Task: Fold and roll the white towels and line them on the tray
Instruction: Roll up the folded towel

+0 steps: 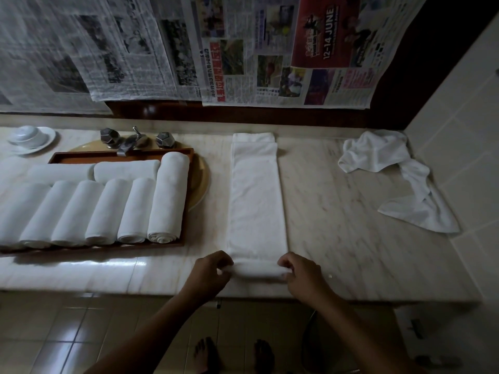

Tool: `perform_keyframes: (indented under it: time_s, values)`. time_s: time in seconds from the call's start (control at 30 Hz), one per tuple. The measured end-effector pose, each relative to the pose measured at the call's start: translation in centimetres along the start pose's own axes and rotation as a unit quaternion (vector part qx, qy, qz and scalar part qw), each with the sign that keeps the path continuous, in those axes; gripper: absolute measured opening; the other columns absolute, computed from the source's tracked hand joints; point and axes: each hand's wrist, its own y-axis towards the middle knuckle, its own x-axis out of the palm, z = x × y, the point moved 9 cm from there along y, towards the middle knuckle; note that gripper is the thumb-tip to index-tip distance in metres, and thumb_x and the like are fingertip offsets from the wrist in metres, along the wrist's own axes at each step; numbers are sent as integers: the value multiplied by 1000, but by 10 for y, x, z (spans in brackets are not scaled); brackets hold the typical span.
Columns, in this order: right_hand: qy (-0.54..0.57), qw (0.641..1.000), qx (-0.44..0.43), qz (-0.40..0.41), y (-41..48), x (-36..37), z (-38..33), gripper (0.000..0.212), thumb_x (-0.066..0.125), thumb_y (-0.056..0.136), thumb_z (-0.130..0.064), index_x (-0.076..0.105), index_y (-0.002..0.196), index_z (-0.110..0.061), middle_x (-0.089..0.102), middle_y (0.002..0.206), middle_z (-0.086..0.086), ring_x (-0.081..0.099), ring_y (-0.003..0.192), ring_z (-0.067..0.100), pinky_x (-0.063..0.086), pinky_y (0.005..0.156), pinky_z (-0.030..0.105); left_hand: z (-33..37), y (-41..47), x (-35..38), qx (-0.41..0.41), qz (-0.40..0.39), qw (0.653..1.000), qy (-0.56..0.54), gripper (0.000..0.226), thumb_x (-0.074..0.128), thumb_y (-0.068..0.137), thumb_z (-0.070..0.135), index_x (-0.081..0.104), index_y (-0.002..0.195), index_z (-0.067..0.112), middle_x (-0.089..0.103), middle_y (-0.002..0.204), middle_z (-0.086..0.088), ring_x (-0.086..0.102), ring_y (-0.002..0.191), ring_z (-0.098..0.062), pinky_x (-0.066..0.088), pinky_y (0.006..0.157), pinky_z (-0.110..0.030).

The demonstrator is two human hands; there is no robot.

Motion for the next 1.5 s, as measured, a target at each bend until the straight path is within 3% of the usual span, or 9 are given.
perform_keyframes:
  time_s: [0.13,0.37,0.5,0.63,0.73,0.93,1.1,1.23,1.5]
  values:
    - [53,996,5,73,5,-5,1,24,66,95,-12,70,110,-30,67,110,-10,64,104,11,55,93,34,-16,0,-9,-108,23,990,-91,14,83,84,27,75,94,31,75,88,11,67,84,3,41,63,-4]
    - [-209,944,-186,174,-29,33,-47,47,45,89,-17,66,131,-17,62,136,10,59,123,34,48,98,51,-19,2,-7,-146,52,982,-107,11,81,86,29,78,95,23,75,89,7,66,81,-1,41,61,-8]
    - [-231,945,-174,150,-28,54,-38,60,51,93,-14,46,152,-14,42,158,15,36,147,39,26,115,59,10,-13,-3,14,160,983,92,28,73,91,27,66,117,19,64,118,-2,62,101,-16,48,80,-22]
    - [-237,940,-205,137,-25,52,-42,68,41,89,-13,38,157,-11,30,165,14,25,153,37,20,118,56,36,-21,59,165,89,942,278,72,73,80,16,49,147,11,49,153,-14,45,143,-31,30,118,-48]
    - [-265,936,-206,109,-13,49,-43,65,40,89,-18,43,154,-11,34,162,14,31,150,35,22,116,56,40,-8,71,167,53,925,336,90,72,70,6,41,153,5,37,160,-19,32,150,-34,18,122,-52]
    - [-279,931,-228,65,1,39,-44,63,34,84,-12,60,141,-8,61,141,12,58,131,30,45,110,52,25,6,58,190,0,916,354,102,85,53,3,45,147,1,60,140,-18,60,128,-33,49,107,-50]
    - [-199,953,-222,59,-7,25,-37,60,63,76,-5,63,136,-11,69,128,7,69,113,24,58,94,37,16,-4,47,213,-27,929,302,60,68,81,15,48,138,13,61,136,-6,59,125,-22,48,107,-42]
    - [-91,984,-154,24,-16,17,-20,38,54,103,-18,59,140,-20,56,133,-2,56,117,11,41,93,7,22,-16,36,187,-63,967,159,25,51,98,22,53,123,23,51,118,11,55,89,-8,48,74,-23]
    - [61,996,-68,17,-6,-6,3,29,77,87,-42,69,114,-36,63,108,-19,56,100,-3,51,89,23,2,-6,11,52,-7,999,12,20,69,95,35,52,104,37,60,101,17,58,92,-3,50,77,-27]
